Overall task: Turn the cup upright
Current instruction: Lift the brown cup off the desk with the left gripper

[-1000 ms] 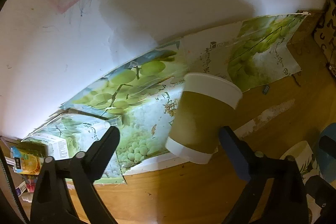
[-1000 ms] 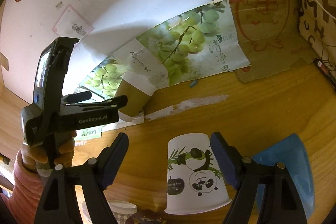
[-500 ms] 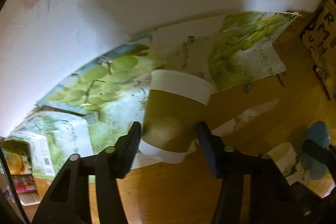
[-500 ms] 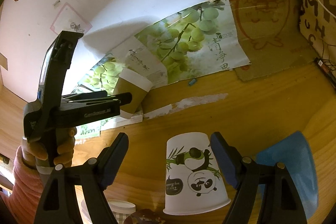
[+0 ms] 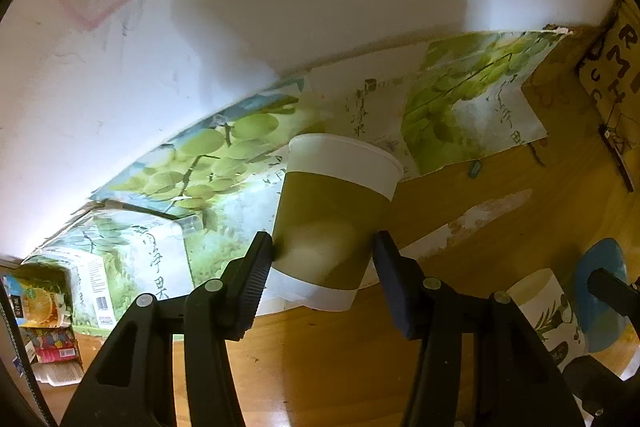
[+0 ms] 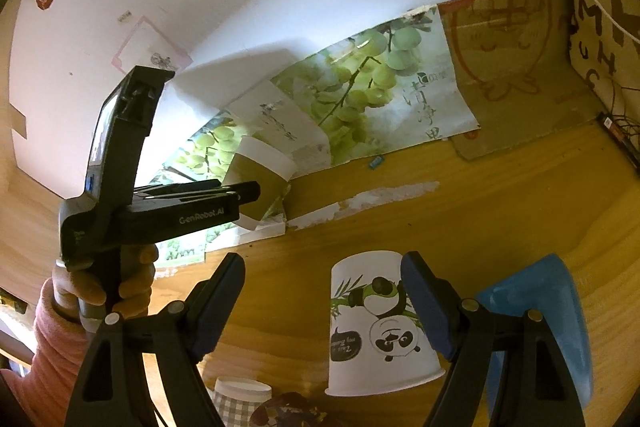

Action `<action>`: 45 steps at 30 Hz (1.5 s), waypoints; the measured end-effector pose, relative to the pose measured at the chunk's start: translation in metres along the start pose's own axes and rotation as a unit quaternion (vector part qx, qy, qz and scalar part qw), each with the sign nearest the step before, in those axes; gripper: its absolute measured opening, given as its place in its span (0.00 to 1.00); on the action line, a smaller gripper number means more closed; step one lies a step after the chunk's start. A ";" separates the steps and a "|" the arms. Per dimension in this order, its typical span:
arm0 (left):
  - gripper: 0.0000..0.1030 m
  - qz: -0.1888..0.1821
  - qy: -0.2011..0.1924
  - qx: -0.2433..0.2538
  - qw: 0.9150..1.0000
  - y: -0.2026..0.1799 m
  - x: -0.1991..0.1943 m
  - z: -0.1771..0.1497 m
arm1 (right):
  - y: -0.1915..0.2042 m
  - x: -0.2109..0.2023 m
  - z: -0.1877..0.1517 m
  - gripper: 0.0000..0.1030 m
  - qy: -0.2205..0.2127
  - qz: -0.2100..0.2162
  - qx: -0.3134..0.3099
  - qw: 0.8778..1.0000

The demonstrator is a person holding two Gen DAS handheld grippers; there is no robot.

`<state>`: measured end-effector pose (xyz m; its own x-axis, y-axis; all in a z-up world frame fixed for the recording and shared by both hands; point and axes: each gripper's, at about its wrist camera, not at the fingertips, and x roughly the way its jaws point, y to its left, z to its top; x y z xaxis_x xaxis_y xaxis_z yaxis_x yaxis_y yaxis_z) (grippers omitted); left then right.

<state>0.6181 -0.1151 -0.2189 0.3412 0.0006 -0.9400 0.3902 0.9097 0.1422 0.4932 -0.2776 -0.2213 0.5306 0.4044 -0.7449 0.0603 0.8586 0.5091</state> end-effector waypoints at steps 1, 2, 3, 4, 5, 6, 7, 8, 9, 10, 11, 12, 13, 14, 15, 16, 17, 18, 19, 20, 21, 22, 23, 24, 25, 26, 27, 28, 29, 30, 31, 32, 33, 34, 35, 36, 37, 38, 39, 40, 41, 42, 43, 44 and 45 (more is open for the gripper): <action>0.54 0.000 -0.002 -0.001 1.000 0.000 -0.004 0.001 | 0.000 -0.002 0.000 0.79 -0.002 0.002 0.000 1.000; 0.54 -0.001 -0.004 -0.003 1.000 0.000 -0.007 0.000 | 0.000 -0.004 0.001 0.79 -0.003 0.007 0.002 1.000; 0.54 -0.003 -0.007 -0.003 1.000 0.000 -0.011 0.000 | 0.000 -0.005 0.001 0.79 -0.002 0.010 0.004 1.000; 0.54 -0.004 -0.010 -0.002 1.000 0.000 -0.015 -0.001 | 0.000 -0.006 0.002 0.79 -0.002 0.013 0.006 1.000; 0.54 -0.002 -0.014 0.001 1.000 -0.002 -0.019 -0.002 | 0.000 -0.008 0.002 0.79 -0.003 0.015 0.007 1.000; 0.53 0.000 -0.018 0.003 1.000 -0.002 -0.025 -0.006 | 0.001 -0.010 0.002 0.79 -0.004 0.015 0.008 1.000; 0.52 0.002 -0.021 0.005 1.000 -0.004 -0.027 -0.009 | 0.001 -0.012 0.002 0.79 -0.004 0.016 0.009 1.000; 0.29 0.001 -0.022 0.007 1.000 -0.006 -0.030 -0.010 | 0.002 -0.013 0.002 0.79 -0.004 0.019 0.011 1.000; 0.07 -0.007 -0.016 0.006 1.000 -0.007 -0.033 -0.011 | 0.002 -0.016 0.002 0.79 -0.002 0.025 0.014 1.000; 0.09 -0.017 -0.005 0.000 1.000 -0.007 -0.035 -0.010 | 0.003 -0.018 0.002 0.79 -0.002 0.028 0.016 0.999; 0.09 -0.027 0.002 -0.010 1.000 -0.006 -0.035 -0.012 | 0.004 -0.021 0.002 0.79 -0.003 0.029 0.017 0.999; 0.09 -0.032 0.004 -0.018 0.999 -0.006 -0.035 -0.015 | 0.005 -0.024 0.001 0.79 -0.005 0.031 0.017 0.999; 0.08 -0.029 0.005 -0.020 0.999 -0.007 -0.036 -0.017 | 0.006 -0.027 0.001 0.79 -0.007 0.032 0.017 0.999; 0.08 -0.025 0.008 -0.020 0.999 -0.006 -0.037 -0.019 | 0.007 -0.031 0.001 0.79 -0.009 0.034 0.017 0.999; 0.08 -0.024 0.009 -0.021 0.999 -0.008 -0.041 -0.020 | 0.009 -0.034 0.001 0.79 -0.010 0.035 0.016 0.999; 0.08 -0.026 0.008 -0.022 0.999 -0.008 -0.044 -0.023 | 0.010 -0.038 0.001 0.79 -0.011 0.034 0.015 0.999; 0.08 -0.028 0.007 -0.022 0.999 -0.010 -0.049 -0.024 | 0.010 -0.041 0.000 0.79 -0.012 0.034 0.015 0.999; 0.08 -0.028 0.004 -0.021 0.999 -0.011 -0.054 -0.025 | 0.011 -0.046 0.000 0.79 -0.015 0.034 0.015 0.999; 0.08 -0.026 0.002 -0.019 0.999 -0.011 -0.057 -0.027 | 0.012 -0.050 -0.001 0.79 -0.017 0.034 0.016 0.999; 0.08 -0.024 0.000 -0.015 1.000 -0.010 -0.061 -0.028 | 0.011 -0.054 -0.001 0.79 -0.019 0.035 0.017 0.999; 0.09 -0.020 -0.004 -0.011 1.000 -0.010 -0.061 -0.029 | 0.011 -0.058 -0.002 0.79 -0.022 0.034 0.019 0.999; 0.09 -0.016 -0.007 -0.008 1.000 -0.010 -0.065 -0.029 | 0.010 -0.061 -0.002 0.79 -0.025 0.034 0.021 0.999; 0.09 -0.010 -0.010 -0.004 1.000 -0.010 -0.068 -0.031 | 0.010 -0.064 -0.002 0.79 -0.026 0.034 0.023 0.999; 0.10 -0.002 -0.012 0.001 1.000 -0.010 -0.071 -0.032 | 0.009 -0.067 -0.002 0.79 -0.029 0.033 0.026 0.999; 0.10 0.005 -0.013 0.006 1.000 -0.010 -0.072 -0.032 | 0.009 -0.067 -0.003 0.79 -0.030 0.032 0.029 0.999; 0.13 0.013 -0.015 0.010 1.000 -0.011 -0.071 -0.032 | 0.008 -0.069 -0.003 0.79 -0.032 0.031 0.031 0.999; 0.16 0.019 -0.016 0.015 1.000 -0.011 -0.071 -0.033 | 0.007 -0.072 -0.004 0.79 -0.033 0.031 0.033 0.998; 0.17 0.026 -0.017 0.022 0.999 -0.011 -0.071 -0.034 | 0.006 -0.073 -0.005 0.79 -0.035 0.031 0.034 0.998; 0.17 0.031 -0.018 0.031 0.999 -0.012 -0.071 -0.035 | 0.006 -0.075 -0.006 0.79 -0.037 0.031 0.035 0.998; 0.17 0.035 -0.020 0.038 0.998 -0.013 -0.071 -0.036 | 0.005 -0.076 -0.008 0.79 -0.040 0.030 0.036 0.998; 0.17 0.039 -0.022 0.043 0.998 -0.014 -0.071 -0.037 | 0.004 -0.077 -0.009 0.79 -0.041 0.030 0.037 0.998; 0.17 0.043 -0.021 0.048 0.998 -0.014 -0.071 -0.037 | 0.003 -0.079 -0.011 0.79 -0.043 0.030 0.038 0.998; 0.17 0.043 -0.017 0.050 0.998 -0.014 -0.071 -0.038 | 0.002 -0.080 -0.013 0.79 -0.044 0.029 0.040 0.998; 0.17 0.040 -0.014 0.050 0.998 -0.014 -0.070 -0.038 | 0.001 -0.080 -0.014 0.79 -0.044 0.029 0.042 0.998; 0.18 0.034 -0.011 0.048 0.998 -0.014 -0.070 -0.038 | -0.001 -0.081 -0.016 0.79 -0.044 0.029 0.044 0.998; 0.21 0.028 -0.007 0.044 0.999 -0.013 -0.069 -0.038 | -0.003 -0.082 -0.018 0.79 -0.043 0.029 0.047 0.998; 0.22 0.025 -0.004 0.040 0.999 -0.013 -0.068 -0.038 | -0.004 -0.082 -0.018 0.79 -0.043 0.029 0.049 0.997; 0.25 0.023 -0.003 0.037 0.999 -0.013 -0.067 -0.037 | -0.005 -0.083 -0.020 0.79 -0.044 0.027 0.052 0.997; 0.33 0.021 -0.002 0.034 0.999 -0.014 -0.067 -0.037 | -0.007 -0.083 -0.021 0.79 -0.044 0.026 0.054 0.997; 0.38 0.017 -0.003 0.031 0.999 -0.015 -0.067 -0.037 | -0.008 -0.084 -0.022 0.79 -0.044 0.026 0.056 0.997; 0.43 0.014 -0.007 0.026 1.000 -0.015 -0.067 -0.036 | -0.009 -0.085 -0.024 0.79 -0.045 0.025 0.057 0.997; 0.45 0.009 -0.009 0.022 1.000 -0.015 -0.068 -0.036 | -0.011 -0.086 -0.025 0.79 -0.046 0.025 0.060 0.997; 0.45 0.003 -0.010 0.018 1.000 -0.016 -0.069 -0.035 | -0.013 -0.087 -0.025 0.79 -0.047 0.024 0.061 0.997; 0.46 -0.005 -0.008 0.013 1.000 -0.016 -0.069 -0.034 | -0.015 -0.088 -0.026 0.79 -0.048 0.023 0.063 0.997; 0.51 -0.015 -0.008 0.005 1.000 -0.016 -0.070 -0.033 | -0.016 -0.089 -0.027 0.79 -0.049 0.022 0.065 0.996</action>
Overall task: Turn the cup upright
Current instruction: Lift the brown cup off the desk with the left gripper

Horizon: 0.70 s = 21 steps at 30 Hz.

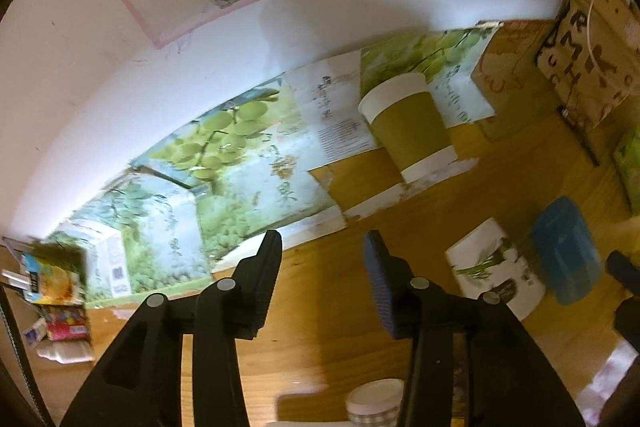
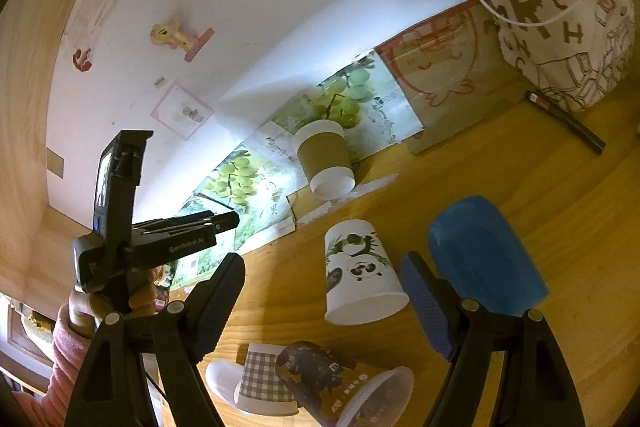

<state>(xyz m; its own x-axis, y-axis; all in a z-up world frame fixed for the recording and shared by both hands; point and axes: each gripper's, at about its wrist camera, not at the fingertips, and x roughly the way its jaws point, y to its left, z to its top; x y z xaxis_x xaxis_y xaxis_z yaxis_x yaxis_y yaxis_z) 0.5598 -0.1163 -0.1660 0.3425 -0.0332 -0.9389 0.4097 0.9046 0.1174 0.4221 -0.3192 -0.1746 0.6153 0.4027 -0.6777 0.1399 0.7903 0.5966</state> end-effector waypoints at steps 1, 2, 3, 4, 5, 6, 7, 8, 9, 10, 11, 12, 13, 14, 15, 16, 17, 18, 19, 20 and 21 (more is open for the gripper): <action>0.54 -0.010 -0.001 -0.007 1.000 0.000 -0.001 0.001 | -0.002 -0.001 0.000 0.79 -0.001 0.000 0.000 1.000; 0.59 -0.018 -0.003 -0.013 1.000 -0.001 -0.001 0.003 | -0.004 -0.003 0.000 0.79 -0.002 -0.001 0.002 1.000; 0.62 -0.023 -0.005 -0.017 1.000 -0.003 -0.001 0.004 | -0.006 -0.004 0.000 0.79 -0.003 -0.002 0.003 1.000; 0.62 -0.027 -0.007 -0.021 0.999 -0.004 -0.001 0.006 | -0.007 -0.005 0.000 0.79 -0.004 -0.002 0.004 1.000; 0.62 -0.031 -0.008 -0.023 0.999 -0.006 -0.001 0.008 | -0.009 -0.005 0.000 0.79 -0.004 -0.003 0.005 1.000; 0.63 -0.033 -0.008 -0.028 0.999 -0.008 0.000 0.010 | -0.011 -0.007 0.000 0.79 -0.004 -0.004 0.007 1.000; 0.63 -0.034 -0.008 -0.034 0.999 -0.010 0.000 0.012 | -0.013 -0.008 0.000 0.79 -0.005 -0.004 0.007 1.000; 0.67 -0.039 -0.007 -0.038 0.998 -0.012 0.001 0.014 | -0.014 -0.008 0.000 0.79 -0.004 -0.005 0.008 1.000; 0.70 -0.046 -0.007 -0.042 0.998 -0.014 0.002 0.016 | -0.016 -0.009 0.000 0.79 -0.003 -0.005 0.009 1.000; 0.70 -0.051 -0.008 -0.045 0.998 -0.016 0.002 0.018 | -0.018 -0.009 0.001 0.79 -0.002 -0.005 0.010 1.000; 0.70 -0.055 -0.009 -0.047 0.997 -0.019 0.003 0.020 | -0.021 -0.010 0.001 0.79 -0.001 -0.004 0.011 1.000; 0.71 -0.058 -0.009 -0.051 0.997 -0.021 0.004 0.021 | -0.023 -0.010 0.002 0.79 0.000 -0.005 0.013 1.000; 0.71 -0.059 -0.008 -0.053 0.997 -0.023 0.005 0.023 | -0.026 -0.011 0.002 0.79 0.001 -0.004 0.014 1.000; 0.71 -0.062 -0.007 -0.057 0.996 -0.026 0.007 0.024 | -0.028 -0.011 0.003 0.79 0.002 -0.003 0.016 1.000; 0.71 -0.065 -0.006 -0.062 0.996 -0.027 0.009 0.026 | -0.031 -0.012 0.003 0.79 0.002 -0.004 0.017 1.000; 0.71 -0.069 -0.004 -0.066 0.995 -0.028 0.010 0.027 | -0.033 -0.013 0.004 0.79 0.003 -0.004 0.019 1.000; 0.71 -0.074 -0.001 -0.073 0.995 -0.029 0.012 0.029 | -0.035 -0.013 0.005 0.79 0.003 -0.005 0.021 1.000; 0.71 -0.076 0.000 -0.077 0.994 -0.029 0.014 0.030 | -0.036 -0.013 0.005 0.79 0.003 -0.005 0.022 1.000; 0.71 -0.078 -0.002 -0.083 0.993 -0.029 0.015 0.032 | -0.038 -0.013 0.006 0.79 0.004 -0.005 0.024 1.000; 0.71 -0.080 -0.003 -0.089 0.993 -0.028 0.017 0.033 | -0.040 -0.013 0.006 0.79 0.006 -0.005 0.025 1.000; 0.71 -0.084 -0.002 -0.096 0.992 -0.028 0.019 0.035 | -0.041 -0.013 0.006 0.79 0.010 -0.006 0.026 1.000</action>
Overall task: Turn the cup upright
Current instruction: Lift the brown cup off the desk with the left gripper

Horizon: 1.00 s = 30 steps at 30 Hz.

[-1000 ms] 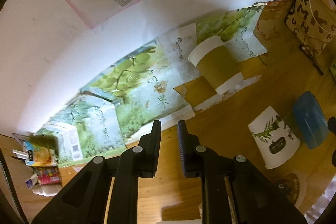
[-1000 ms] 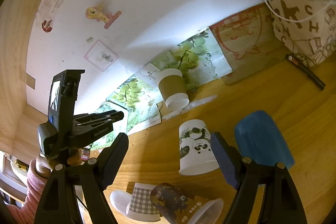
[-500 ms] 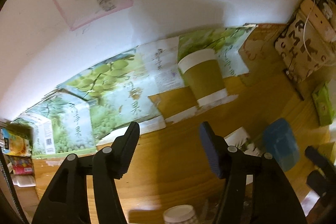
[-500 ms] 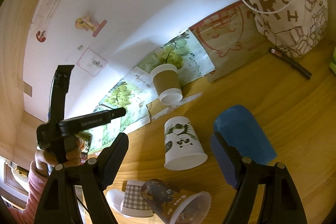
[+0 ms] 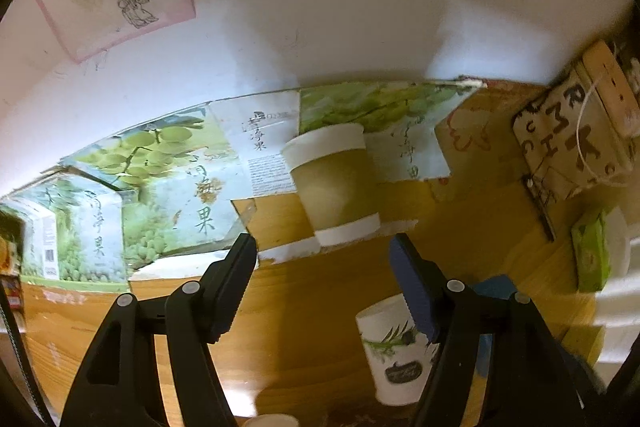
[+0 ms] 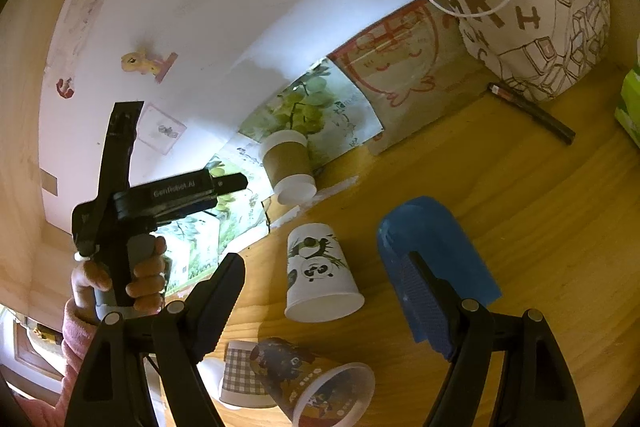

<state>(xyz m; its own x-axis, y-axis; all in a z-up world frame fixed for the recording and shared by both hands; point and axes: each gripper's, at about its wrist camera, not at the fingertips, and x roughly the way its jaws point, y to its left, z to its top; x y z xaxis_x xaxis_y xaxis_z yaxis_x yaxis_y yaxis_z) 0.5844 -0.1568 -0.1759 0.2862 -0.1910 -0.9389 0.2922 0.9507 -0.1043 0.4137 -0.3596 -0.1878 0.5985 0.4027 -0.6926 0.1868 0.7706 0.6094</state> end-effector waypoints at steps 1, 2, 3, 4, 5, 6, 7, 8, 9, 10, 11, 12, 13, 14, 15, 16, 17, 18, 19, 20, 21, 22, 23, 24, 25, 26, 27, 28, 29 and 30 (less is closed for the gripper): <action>0.72 -0.003 0.002 -0.008 1.000 0.001 0.002 0.002 | -0.001 0.001 0.000 0.79 0.003 0.000 0.000 1.000; 0.72 -0.007 0.003 -0.019 1.000 0.003 0.005 0.004 | -0.002 0.001 0.000 0.79 0.008 0.003 0.000 1.000; 0.72 -0.010 0.004 -0.027 1.000 0.006 0.007 0.006 | -0.003 0.002 0.000 0.79 0.011 0.006 0.000 1.000; 0.72 -0.014 0.005 -0.037 0.999 0.008 0.009 0.007 | -0.003 0.002 0.000 0.79 0.015 0.009 0.001 1.000; 0.72 -0.017 0.005 -0.046 0.999 0.011 0.012 0.009 | -0.005 0.003 0.000 0.79 0.018 0.013 0.003 1.000; 0.72 -0.020 0.005 -0.056 0.998 0.013 0.014 0.011 | -0.006 0.003 0.000 0.79 0.022 0.017 0.007 1.000; 0.72 -0.022 0.004 -0.065 0.998 0.016 0.016 0.013 | -0.007 0.003 0.000 0.79 0.026 0.021 0.010 0.999; 0.72 -0.024 0.004 -0.072 0.997 0.019 0.019 0.014 | -0.008 0.004 0.000 0.79 0.029 0.025 0.014 0.999; 0.72 -0.024 0.005 -0.079 0.997 0.022 0.021 0.015 | -0.009 0.004 0.000 0.79 0.033 0.028 0.017 0.999; 0.72 -0.024 0.007 -0.085 0.996 0.025 0.024 0.016 | -0.008 0.004 0.001 0.79 0.034 0.030 0.017 0.999; 0.72 -0.025 0.008 -0.092 0.995 0.028 0.027 0.018 | -0.008 0.004 0.001 0.79 0.035 0.031 0.018 0.999; 0.72 -0.027 0.009 -0.099 0.995 0.032 0.029 0.019 | -0.007 0.005 0.001 0.79 0.038 0.032 0.017 0.999; 0.72 -0.032 0.010 -0.106 0.994 0.035 0.031 0.019 | -0.007 0.005 0.002 0.79 0.039 0.032 0.015 0.999; 0.72 -0.037 0.011 -0.112 0.993 0.038 0.034 0.020 | -0.006 0.005 0.002 0.79 0.041 0.030 0.013 0.999; 0.72 -0.043 0.013 -0.118 0.992 0.040 0.037 0.021 | -0.005 0.006 0.001 0.79 0.044 0.028 0.009 0.999; 0.72 -0.049 0.016 -0.122 0.991 0.042 0.039 0.022 | -0.004 0.007 0.001 0.79 0.045 0.027 0.006 0.999; 0.72 -0.053 0.019 -0.126 0.990 0.044 0.042 0.023 | -0.003 0.008 0.001 0.79 0.047 0.025 0.003 0.999; 0.72 -0.057 0.022 -0.129 0.990 0.045 0.044 0.023 | -0.002 0.010 0.001 0.79 0.049 0.023 0.000 0.999; 0.72 -0.063 0.026 -0.131 0.989 0.046 0.047 0.023 | 0.000 0.012 0.000 0.79 0.051 0.021 -0.002 0.998; 0.72 -0.067 0.029 -0.133 0.988 0.046 0.049 0.023 | 0.000 0.012 0.000 0.79 0.051 0.020 -0.003 0.998; 0.72 -0.071 0.031 -0.133 0.988 0.046 0.052 0.023 | 0.001 0.014 -0.001 0.79 0.053 0.019 -0.004 0.998; 0.72 -0.072 0.033 -0.133 0.988 0.046 0.054 0.023 | 0.002 0.017 -0.001 0.79 0.055 0.020 -0.004 0.998; 0.72 -0.072 0.036 -0.133 0.988 0.045 0.056 0.023 | 0.003 0.019 -0.002 0.79 0.056 0.020 -0.004 0.998; 0.72 -0.073 0.038 -0.132 0.988 0.045 0.059 0.023 | 0.004 0.022 -0.002 0.79 0.057 0.020 -0.004 0.998; 0.72 -0.074 0.041 -0.133 0.987 0.044 0.062 0.023 | 0.005 0.024 -0.003 0.79 0.060 0.019 -0.003 0.998; 0.72 -0.075 0.044 -0.135 0.987 0.044 0.063 0.023 | 0.006 0.026 -0.003 0.79 0.063 0.018 -0.004 0.998; 0.72 -0.078 0.046 -0.136 0.987 0.045 0.065 0.023 | 0.007 0.027 -0.003 0.79 0.065 0.019 -0.005 0.998; 0.72 -0.081 0.047 -0.136 0.986 0.046 0.067 0.023 | 0.008 0.028 -0.003 0.79 0.066 0.019 -0.007 0.998; 0.72 -0.087 0.047 -0.137 0.986 0.046 0.068 0.024 | 0.009 0.029 -0.003 0.79 0.067 0.019 -0.008 0.998; 0.72 -0.094 0.048 -0.138 0.985 0.046 0.069 0.024 | 0.010 0.030 -0.003 0.79 0.068 0.018 -0.010 0.997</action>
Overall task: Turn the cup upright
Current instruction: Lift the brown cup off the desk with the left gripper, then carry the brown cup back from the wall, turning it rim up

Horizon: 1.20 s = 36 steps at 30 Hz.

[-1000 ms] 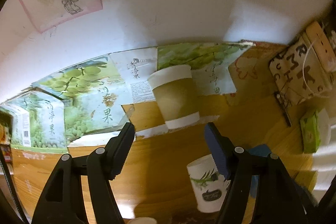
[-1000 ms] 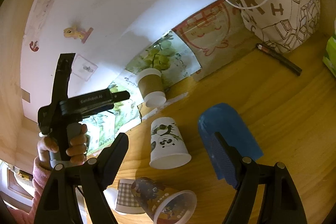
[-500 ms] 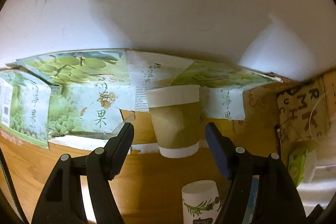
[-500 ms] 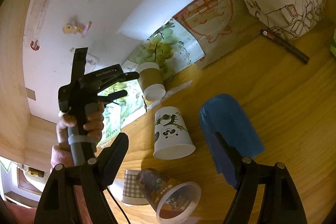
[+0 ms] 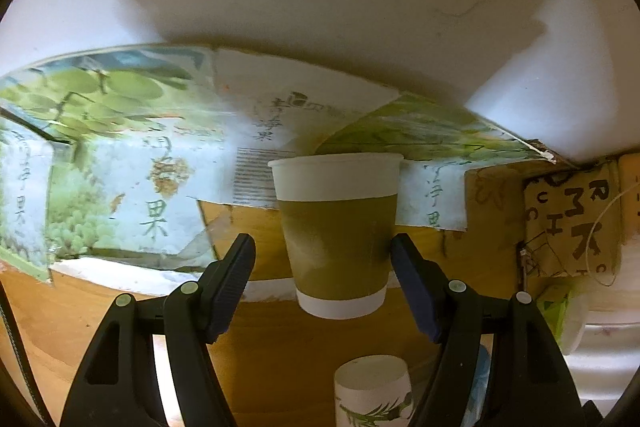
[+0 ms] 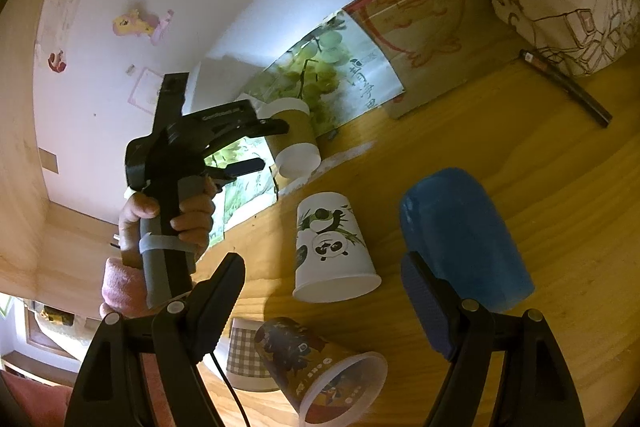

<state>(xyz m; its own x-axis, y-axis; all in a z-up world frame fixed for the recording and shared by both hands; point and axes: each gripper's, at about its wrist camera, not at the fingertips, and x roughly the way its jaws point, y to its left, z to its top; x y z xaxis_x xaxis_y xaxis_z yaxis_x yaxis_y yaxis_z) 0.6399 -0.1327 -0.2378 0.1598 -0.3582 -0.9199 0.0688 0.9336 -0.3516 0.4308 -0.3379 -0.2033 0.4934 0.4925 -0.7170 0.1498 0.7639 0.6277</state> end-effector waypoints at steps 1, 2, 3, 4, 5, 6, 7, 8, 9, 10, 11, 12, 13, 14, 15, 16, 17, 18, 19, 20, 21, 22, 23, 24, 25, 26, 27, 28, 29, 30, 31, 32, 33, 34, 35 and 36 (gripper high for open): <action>0.72 -0.004 0.001 0.000 1.000 0.000 0.001 0.000 | 0.001 0.000 0.000 0.79 0.001 -0.001 -0.002 1.000; 0.72 -0.007 0.002 0.001 1.000 0.000 0.002 0.000 | 0.002 0.001 0.000 0.79 0.002 -0.003 -0.004 1.000; 0.71 -0.010 0.003 0.000 1.000 0.000 0.003 0.001 | 0.002 0.001 0.001 0.79 0.003 -0.004 -0.005 1.000; 0.71 -0.015 0.004 -0.001 1.000 -0.001 0.005 0.001 | 0.003 0.002 0.001 0.79 0.004 -0.006 -0.007 1.000; 0.71 -0.018 0.005 -0.001 1.000 -0.001 0.006 0.001 | 0.003 0.002 0.001 0.79 0.005 -0.007 -0.009 1.000; 0.71 -0.020 0.006 -0.001 1.000 -0.002 0.007 0.001 | 0.004 0.002 0.001 0.79 0.005 -0.007 -0.010 1.000; 0.71 -0.020 0.005 0.000 1.000 -0.002 0.008 0.001 | 0.004 0.002 0.000 0.79 0.005 -0.007 -0.011 1.000; 0.70 -0.021 0.005 0.001 1.000 -0.002 0.008 0.001 | 0.004 0.002 0.000 0.79 0.005 -0.007 -0.011 1.000; 0.69 -0.024 0.006 0.003 1.000 -0.003 0.008 0.001 | 0.004 0.002 0.000 0.79 0.005 -0.008 -0.010 1.000; 0.68 -0.026 0.006 0.005 1.000 -0.004 0.009 0.001 | 0.004 0.002 0.000 0.79 0.005 -0.008 -0.010 1.000; 0.64 -0.029 0.006 0.007 1.000 -0.005 0.011 0.001 | 0.004 0.002 0.000 0.79 0.006 -0.008 -0.009 1.000; 0.63 -0.030 0.007 0.008 0.999 -0.005 0.011 0.000 | 0.004 0.002 0.000 0.79 0.006 -0.008 -0.008 1.000; 0.63 -0.030 0.006 0.008 0.999 -0.005 0.011 0.000 | 0.005 0.002 -0.001 0.79 0.006 -0.008 -0.007 1.000; 0.63 -0.030 0.006 0.008 0.999 -0.005 0.011 0.001 | 0.005 0.002 -0.001 0.79 0.005 -0.008 -0.007 1.000; 0.63 -0.031 0.005 0.008 0.999 -0.006 0.011 0.001 | 0.005 0.002 -0.001 0.79 0.005 -0.009 -0.006 1.000; 0.62 -0.032 0.005 0.008 0.999 -0.006 0.011 0.001 | 0.005 0.003 0.000 0.79 0.005 -0.009 -0.006 1.000; 0.62 -0.033 0.005 0.007 0.999 -0.005 0.011 0.001 | 0.005 0.003 0.000 0.79 0.005 -0.008 -0.007 1.000; 0.62 -0.034 0.004 0.006 0.999 -0.005 0.011 0.001 | 0.005 0.002 0.000 0.79 0.005 -0.008 -0.006 1.000; 0.62 -0.035 0.004 0.006 0.999 -0.005 0.010 0.001 | 0.005 0.002 0.000 0.79 0.005 -0.008 -0.007 1.000; 0.61 -0.034 0.004 0.008 0.999 -0.005 0.010 0.001 | 0.005 0.002 0.000 0.79 0.005 -0.009 -0.007 1.000; 0.61 -0.033 0.003 0.008 0.999 -0.004 0.010 0.001 | 0.004 0.002 0.000 0.79 0.006 -0.009 -0.007 1.000; 0.60 -0.032 0.003 0.010 0.999 -0.005 0.010 0.001 | 0.004 0.002 0.000 0.79 0.006 -0.008 -0.007 1.000; 0.60 -0.029 0.002 0.012 0.999 -0.005 0.009 0.001 | 0.004 0.002 0.000 0.79 0.006 -0.007 -0.007 1.000; 0.60 -0.027 0.001 0.013 1.000 -0.006 0.009 0.001 | 0.004 0.002 0.000 0.79 0.006 -0.007 -0.007 1.000; 0.60 -0.026 0.000 0.014 1.000 -0.006 0.008 0.001 | 0.004 0.002 0.000 0.79 0.007 -0.008 -0.008 1.000; 0.59 -0.027 0.000 0.015 1.000 -0.007 0.008 0.001 | 0.004 0.001 0.000 0.79 0.007 -0.007 -0.009 1.000; 0.59 -0.029 0.000 0.016 0.999 -0.007 0.007 0.001 | 0.004 0.001 0.000 0.79 0.008 -0.007 -0.009 1.000; 0.59 -0.030 -0.002 0.018 0.999 -0.007 0.005 0.001 | 0.005 0.002 0.000 0.79 0.007 -0.007 -0.010 1.000; 0.59 -0.029 -0.004 0.021 0.999 -0.008 0.003 0.001 | 0.005 0.002 0.000 0.79 0.008 -0.008 -0.012 1.000; 0.59 -0.028 -0.005 0.023 0.999 -0.009 0.002 0.001 | 0.006 0.002 0.000 0.79 0.008 -0.008 -0.014 1.000; 0.59 -0.028 -0.006 0.025 0.999 -0.010 0.000 0.000 | 0.007 0.002 0.000 0.79 0.008 -0.008 -0.015 1.000; 0.59 -0.028 -0.007 0.025 0.999 -0.010 -0.001 0.000 | 0.008 0.002 -0.001 0.79 0.008 -0.008 -0.018 1.000; 0.59 -0.029 -0.008 0.025 0.999 -0.010 -0.004 -0.001 | 0.009 0.002 -0.001 0.79 0.008 -0.009 -0.019 1.000; 0.59 -0.030 -0.010 0.026 0.999 -0.010 -0.007 -0.002 | 0.010 0.002 -0.002 0.79 0.008 -0.009 -0.021 1.000; 0.59 -0.031 -0.012 0.028 0.999 -0.010 -0.011 -0.003 | 0.011 0.003 -0.002 0.79 0.008 -0.009 -0.023 1.000; 0.59 -0.031 -0.014 0.029 0.999 -0.010 -0.014 -0.004 | 0.013 0.002 -0.002 0.79 0.008 -0.008 -0.025 1.000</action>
<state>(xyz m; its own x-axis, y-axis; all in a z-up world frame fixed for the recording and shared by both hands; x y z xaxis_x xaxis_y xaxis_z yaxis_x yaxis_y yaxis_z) 0.6333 -0.1372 -0.2214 0.1811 -0.4152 -0.8915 0.1358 0.9084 -0.3955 0.4314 -0.3264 -0.1975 0.4777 0.4858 -0.7320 0.1138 0.7920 0.5999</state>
